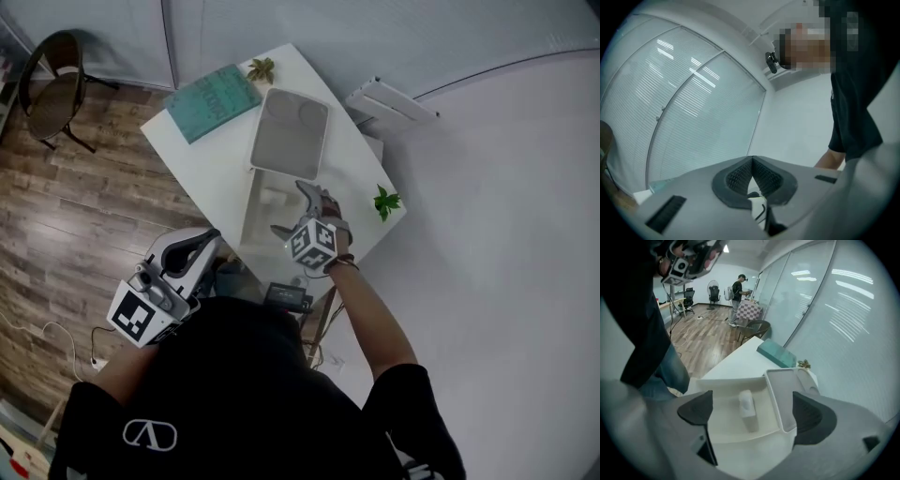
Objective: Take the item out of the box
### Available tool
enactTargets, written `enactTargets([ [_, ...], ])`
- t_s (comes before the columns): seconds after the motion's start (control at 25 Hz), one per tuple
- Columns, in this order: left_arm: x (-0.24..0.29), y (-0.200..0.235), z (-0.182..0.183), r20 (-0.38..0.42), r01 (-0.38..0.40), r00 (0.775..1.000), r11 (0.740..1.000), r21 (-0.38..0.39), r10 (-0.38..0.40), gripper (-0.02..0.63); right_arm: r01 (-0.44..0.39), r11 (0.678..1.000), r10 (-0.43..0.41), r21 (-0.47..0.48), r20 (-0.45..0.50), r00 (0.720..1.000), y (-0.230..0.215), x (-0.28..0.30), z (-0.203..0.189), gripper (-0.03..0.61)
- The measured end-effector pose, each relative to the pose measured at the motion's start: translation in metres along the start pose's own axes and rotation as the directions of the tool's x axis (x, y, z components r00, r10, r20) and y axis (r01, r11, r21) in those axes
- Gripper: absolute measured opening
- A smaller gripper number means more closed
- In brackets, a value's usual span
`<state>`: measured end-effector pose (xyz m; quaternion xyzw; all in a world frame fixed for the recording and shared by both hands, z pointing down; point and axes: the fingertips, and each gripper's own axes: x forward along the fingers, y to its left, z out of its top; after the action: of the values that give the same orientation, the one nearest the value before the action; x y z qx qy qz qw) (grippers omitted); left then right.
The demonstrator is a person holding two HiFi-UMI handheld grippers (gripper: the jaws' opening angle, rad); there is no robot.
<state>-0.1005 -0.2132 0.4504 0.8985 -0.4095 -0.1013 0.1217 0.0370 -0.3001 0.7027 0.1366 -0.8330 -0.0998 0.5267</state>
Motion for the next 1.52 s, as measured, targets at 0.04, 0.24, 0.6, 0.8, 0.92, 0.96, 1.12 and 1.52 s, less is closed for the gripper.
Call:
enactTargets([
  [0.04, -0.004, 0.001, -0.002, 0.000, -0.010, 1.000, 1.000, -0.002, 0.010, 0.005, -0.021, 1.000, 0.021, -0.012, -0.019, 1.000, 0.003, 0.011, -0.004, 0.534],
  [0.24, -0.019, 0.002, -0.008, 0.003, -0.049, 0.999, 0.999, -0.006, 0.049, 0.005, -0.107, 0.992, 0.101, -0.061, -0.099, 0.990, 0.019, 0.051, -0.018, 0.507],
  [0.6, -0.031, -0.006, -0.015, -0.008, -0.072, 0.997, 0.997, -0.011, 0.072, 0.005, -0.225, 0.970, 0.196, -0.088, -0.259, 0.946, 0.032, 0.099, -0.043, 0.443],
  [0.8, -0.042, -0.008, -0.019, -0.027, -0.094, 0.995, 0.996, -0.013, 0.093, 0.005, -0.271, 0.959, 0.230, -0.085, -0.332, 0.915, 0.035, 0.112, -0.051, 0.391],
  [0.92, -0.049, -0.005, -0.020, -0.029, -0.113, 0.993, 0.994, -0.010, 0.113, 0.005, -0.281, 0.956, 0.234, -0.081, -0.365, 0.901, 0.036, 0.117, -0.056, 0.320],
  [0.96, -0.050, -0.005, -0.020, -0.028, -0.117, 0.993, 0.993, -0.007, 0.117, 0.005, -0.286, 0.955, 0.238, -0.076, -0.376, 0.896, 0.036, 0.118, -0.059, 0.310],
  [1.12, -0.051, -0.006, -0.021, -0.029, -0.121, 0.992, 0.993, -0.007, 0.121, 0.005, -0.309, 0.950, 0.265, -0.051, -0.396, 0.879, 0.040, 0.120, -0.063, 0.256],
  [1.52, -0.045, -0.008, -0.008, 0.002, -0.106, 0.994, 0.994, 0.001, 0.106, 0.005, -0.268, 0.963, 0.242, -0.027, -0.348, 0.906, 0.036, 0.098, -0.046, 0.183],
])
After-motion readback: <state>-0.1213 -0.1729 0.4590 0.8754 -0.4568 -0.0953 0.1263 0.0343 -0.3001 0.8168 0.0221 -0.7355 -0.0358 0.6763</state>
